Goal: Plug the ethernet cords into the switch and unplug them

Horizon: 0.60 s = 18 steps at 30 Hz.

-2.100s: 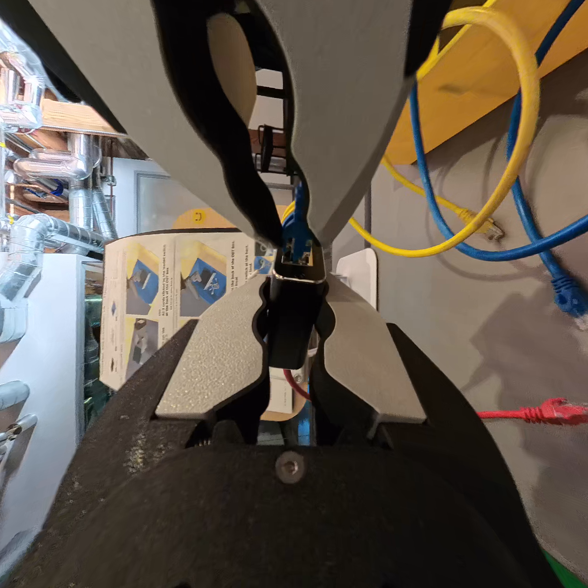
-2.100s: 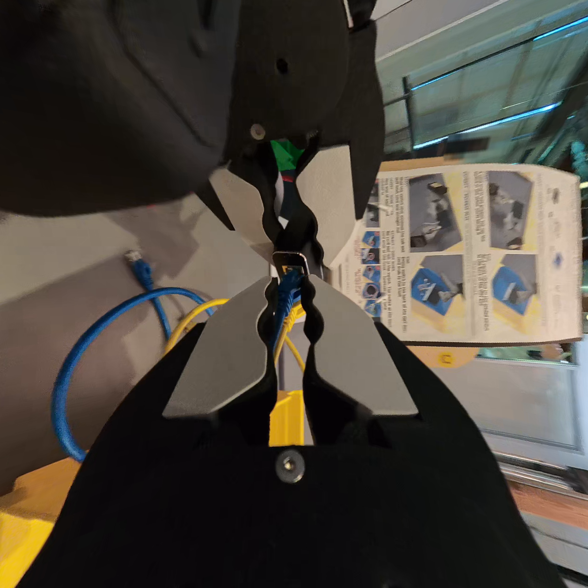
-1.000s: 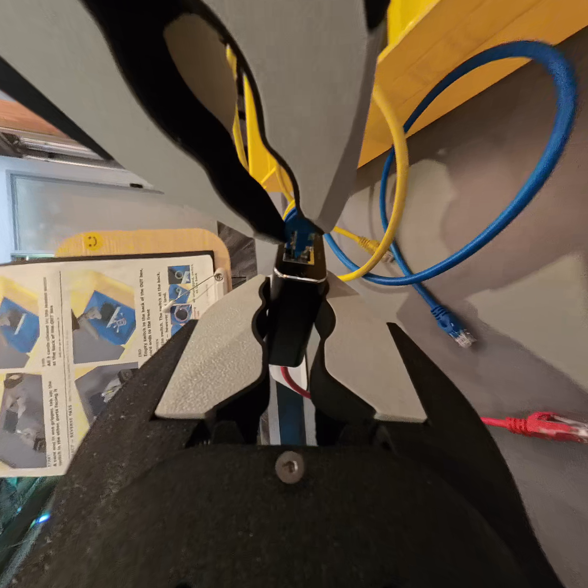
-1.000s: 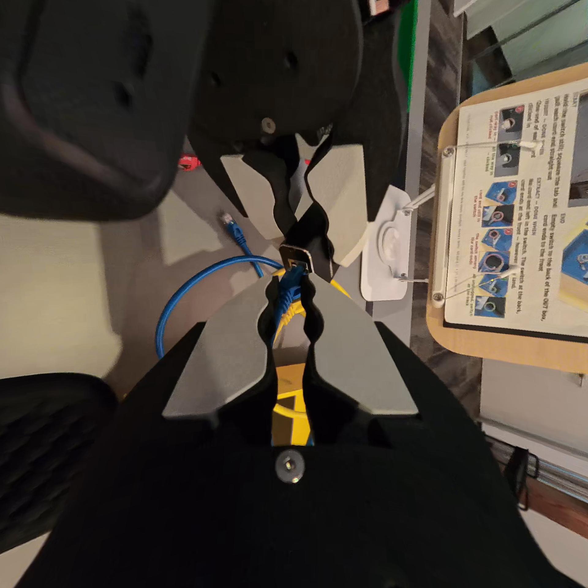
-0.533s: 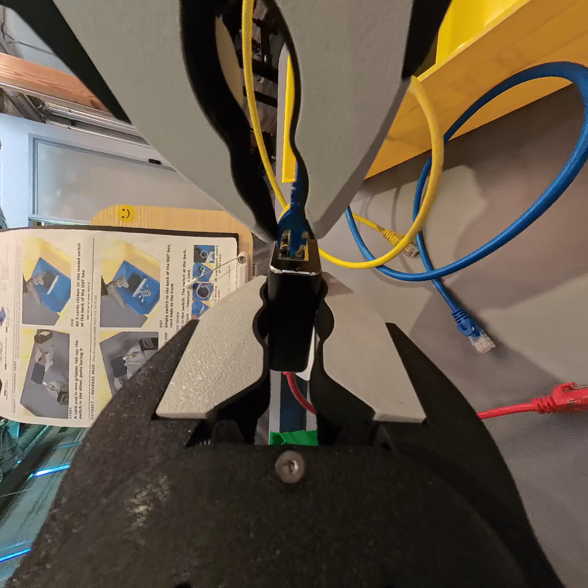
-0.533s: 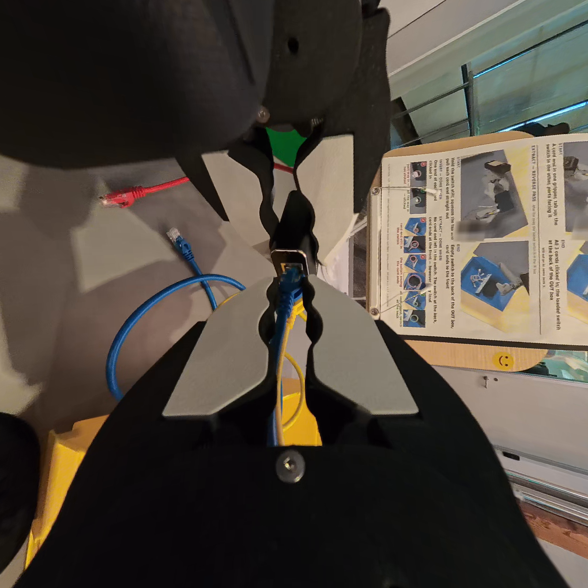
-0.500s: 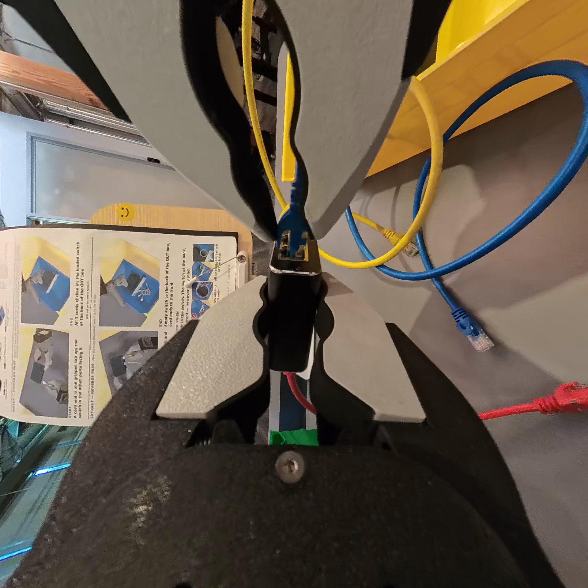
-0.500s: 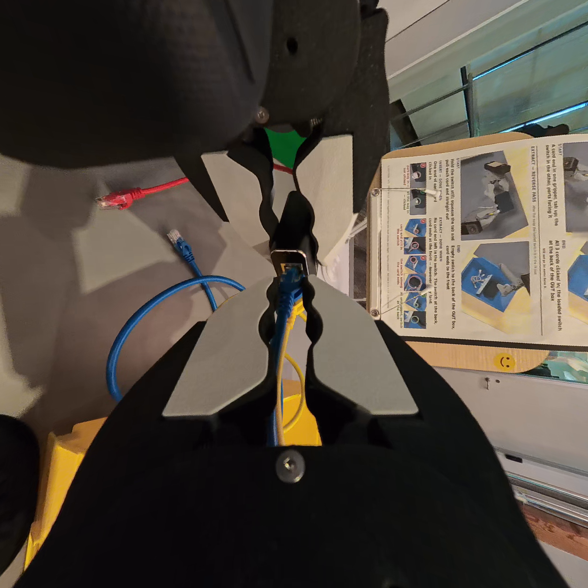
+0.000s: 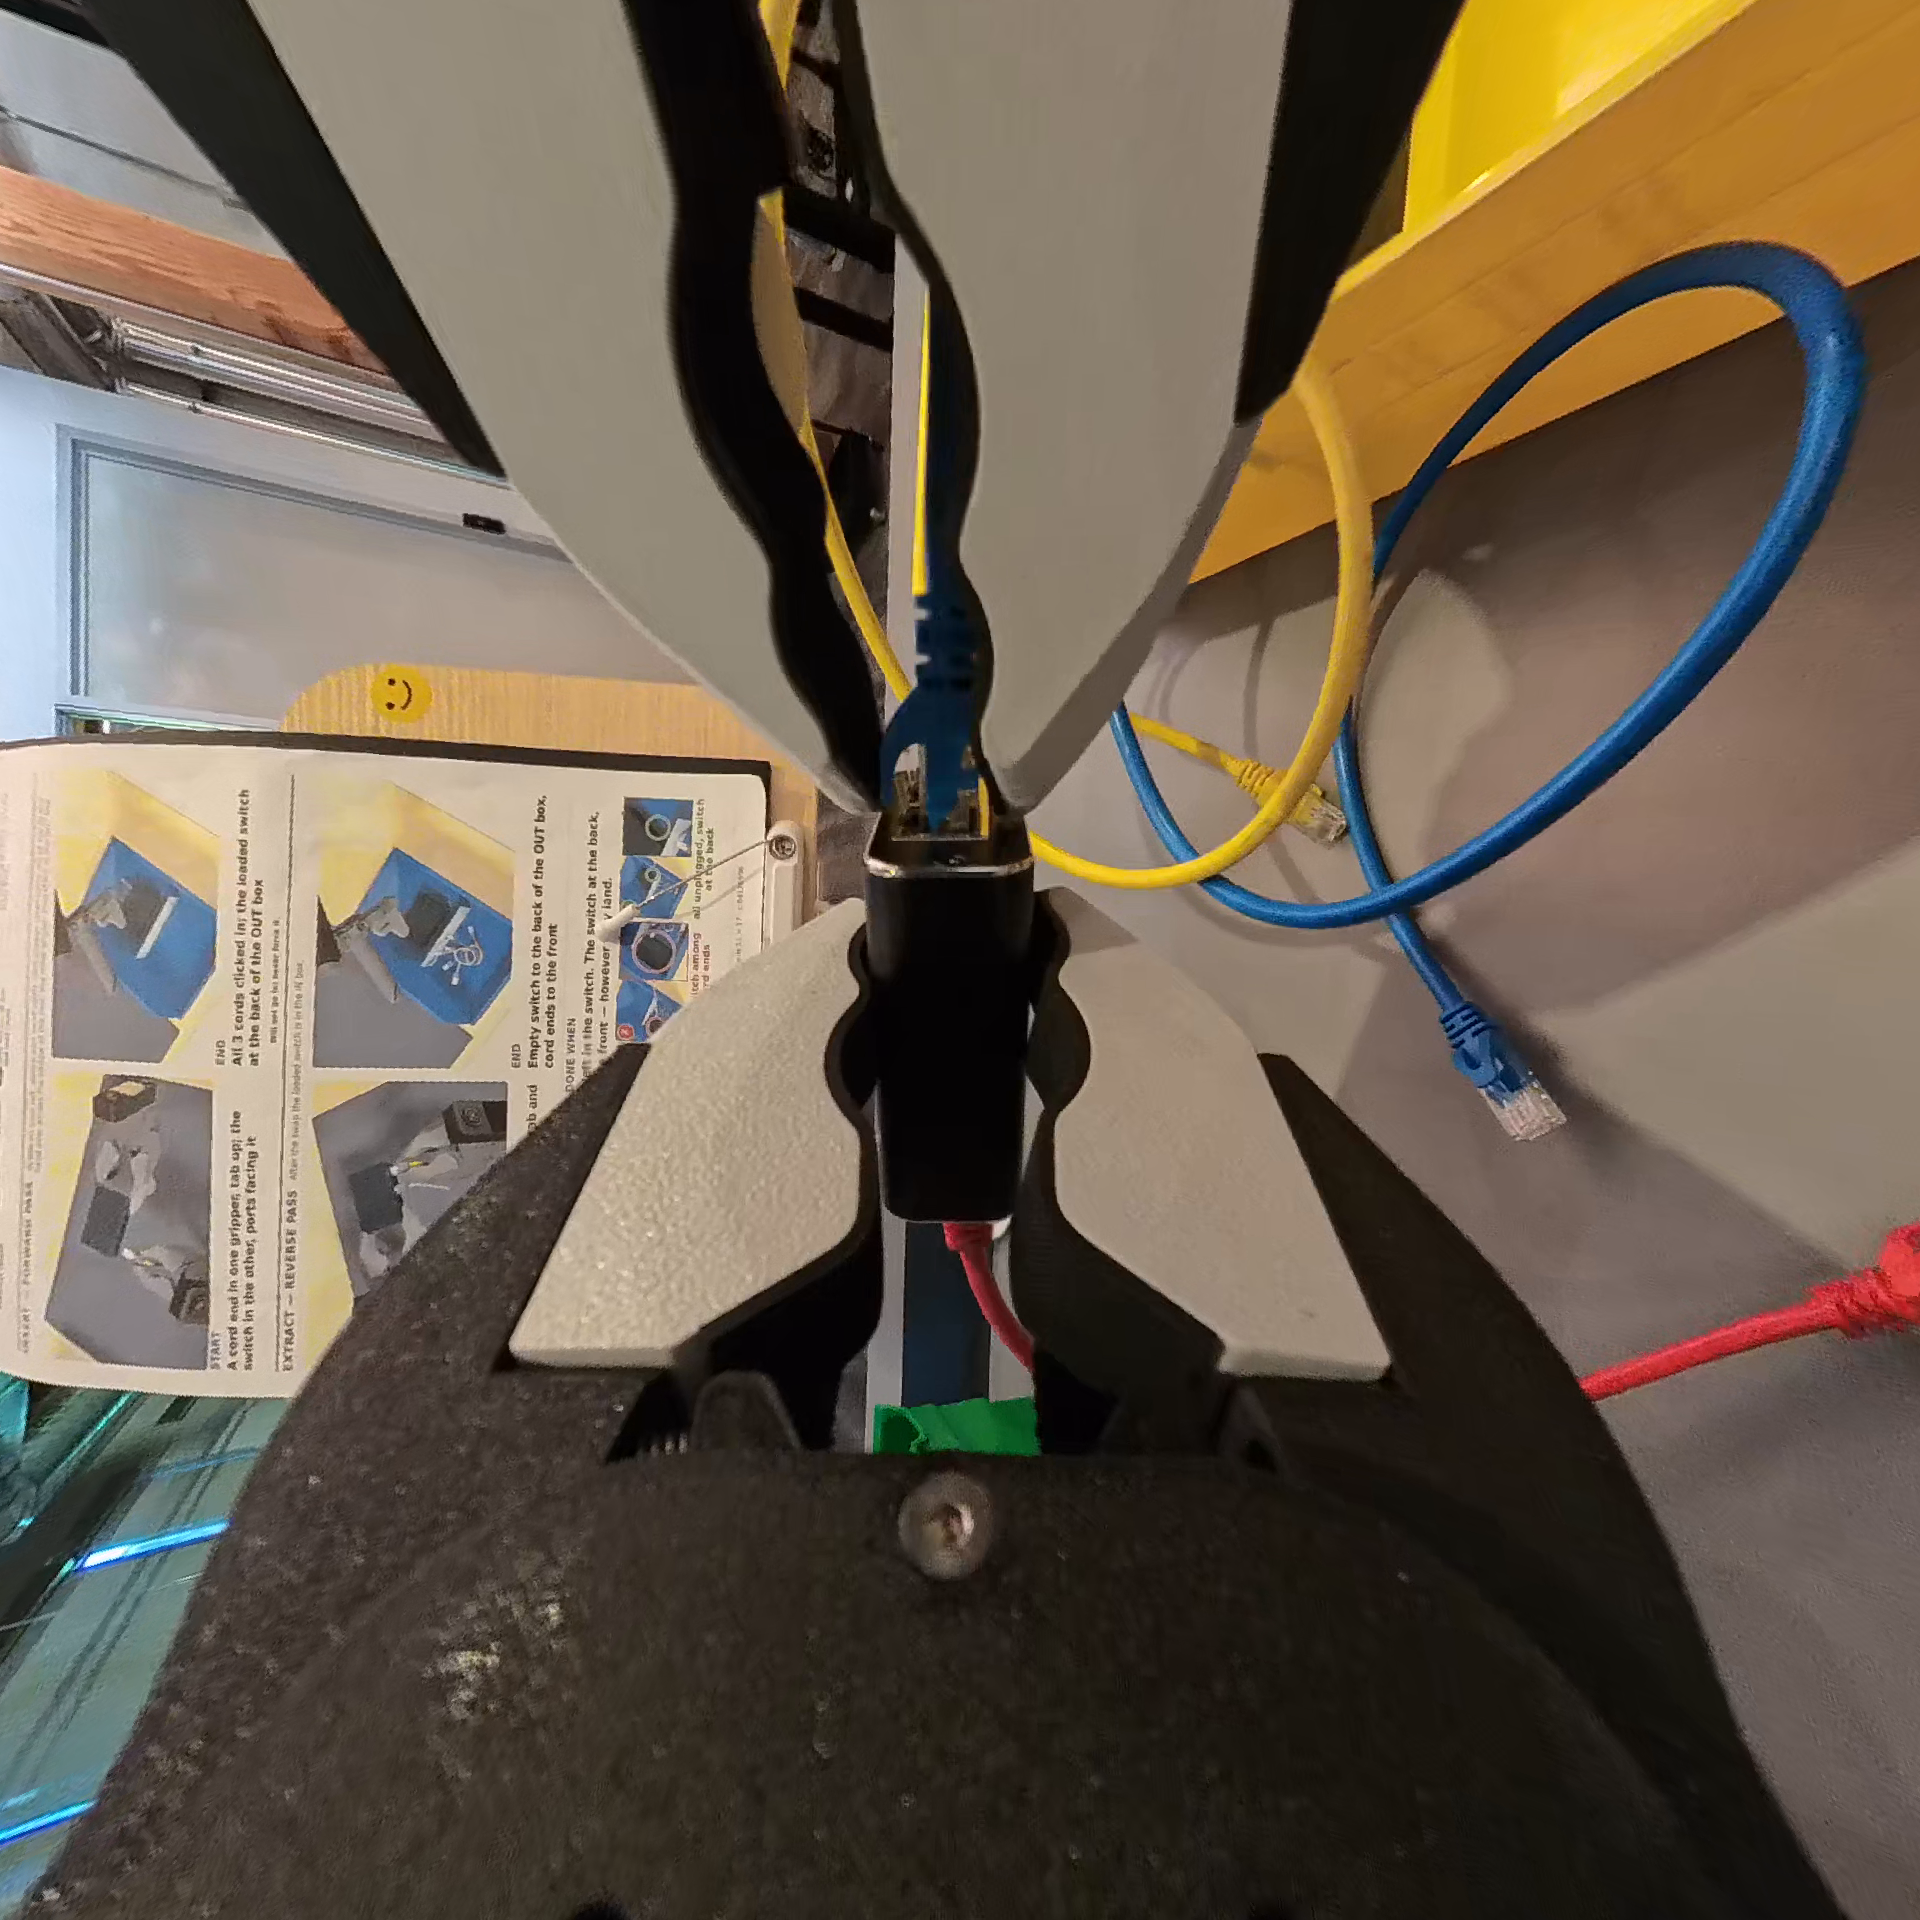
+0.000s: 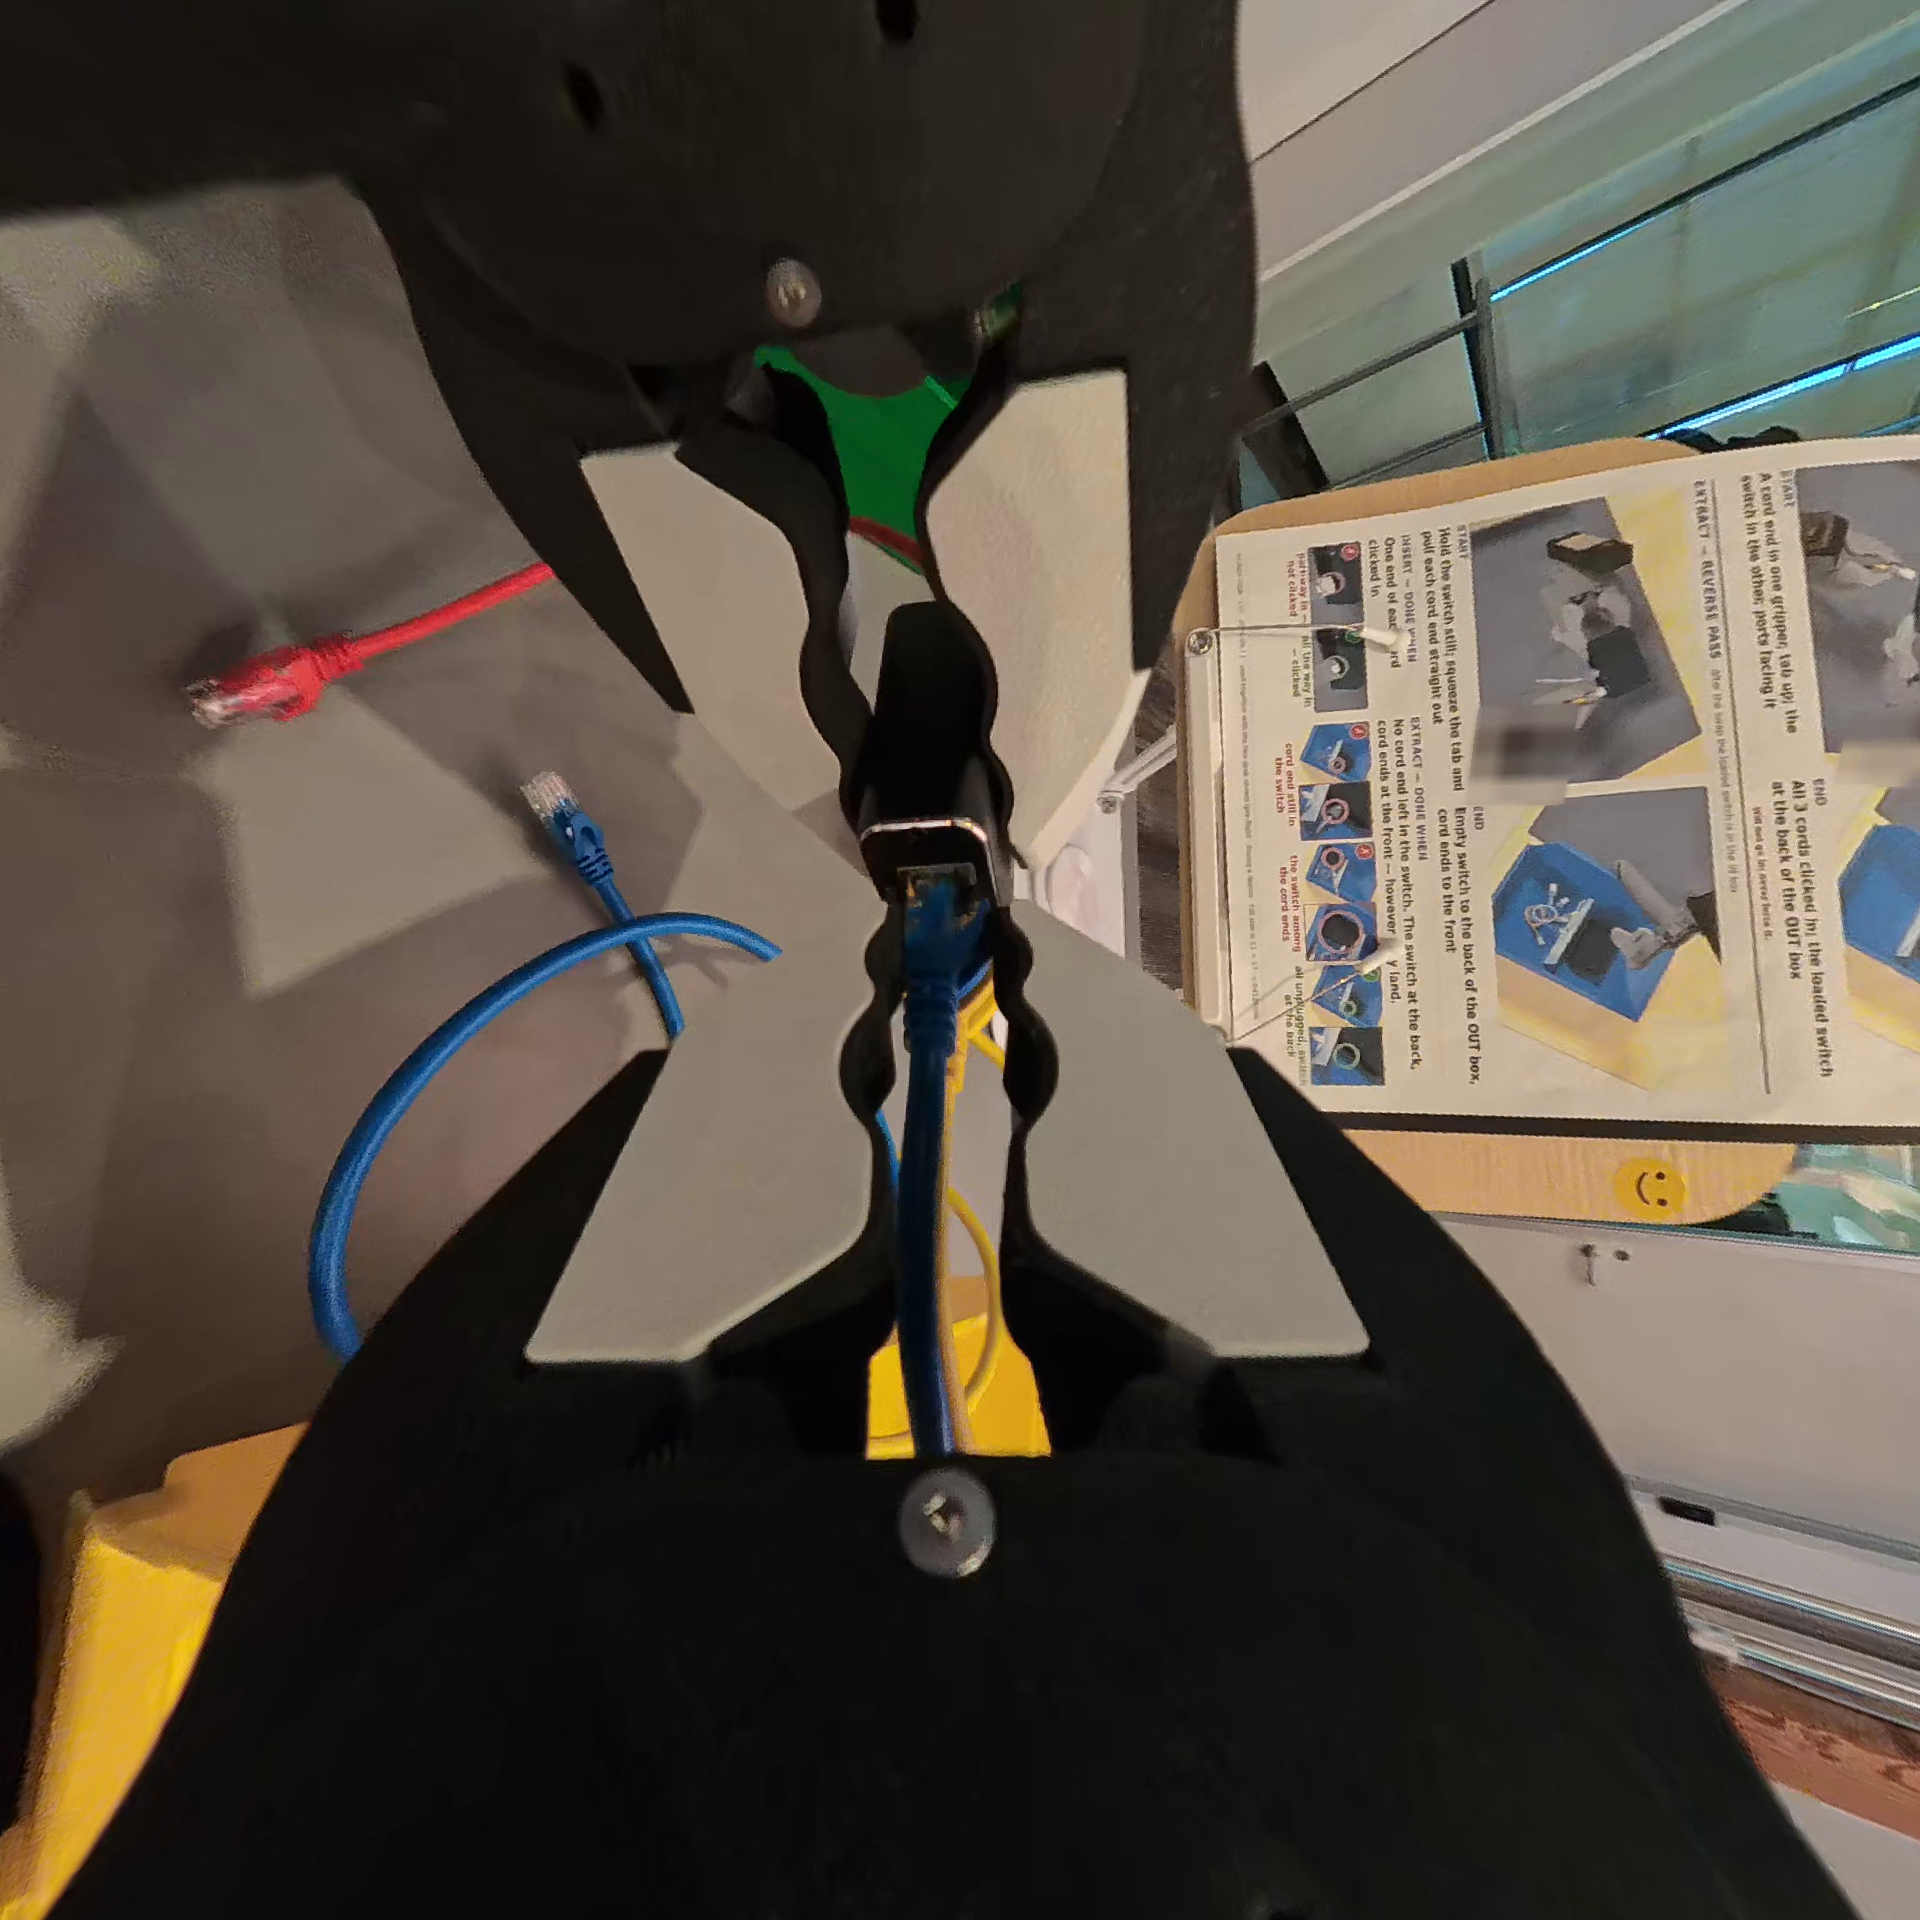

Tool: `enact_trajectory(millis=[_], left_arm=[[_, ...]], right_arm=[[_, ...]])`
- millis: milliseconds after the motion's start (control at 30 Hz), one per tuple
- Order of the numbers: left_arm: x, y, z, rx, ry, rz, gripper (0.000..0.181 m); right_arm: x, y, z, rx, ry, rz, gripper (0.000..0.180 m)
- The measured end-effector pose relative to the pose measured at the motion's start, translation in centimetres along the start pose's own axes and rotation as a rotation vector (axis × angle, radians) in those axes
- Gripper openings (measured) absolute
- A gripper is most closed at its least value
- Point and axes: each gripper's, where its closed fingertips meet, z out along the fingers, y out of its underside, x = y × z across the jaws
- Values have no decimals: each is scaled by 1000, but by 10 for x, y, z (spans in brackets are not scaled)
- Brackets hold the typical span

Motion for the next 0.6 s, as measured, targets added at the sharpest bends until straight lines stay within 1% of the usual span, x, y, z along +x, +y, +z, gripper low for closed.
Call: enact_trajectory(millis=[133, 267, 367, 600], left_arm=[[-3, 3, -2, 13, 6, -31, 24], [-8, 7, -5, 13, -5, -42, 24], [-8, 6, -5, 8, -11, -27, 24], [-6, 4, -5, 18, -8, -19, 24]], right_arm=[[5, -5, -1, 37, 27, 12, 17], [8, -11, -9, 92, 34, 32, 14], [8, -11, -8, 89, 42, 16, 16], [6, -13, -6, 111, 34, 4, 15]])
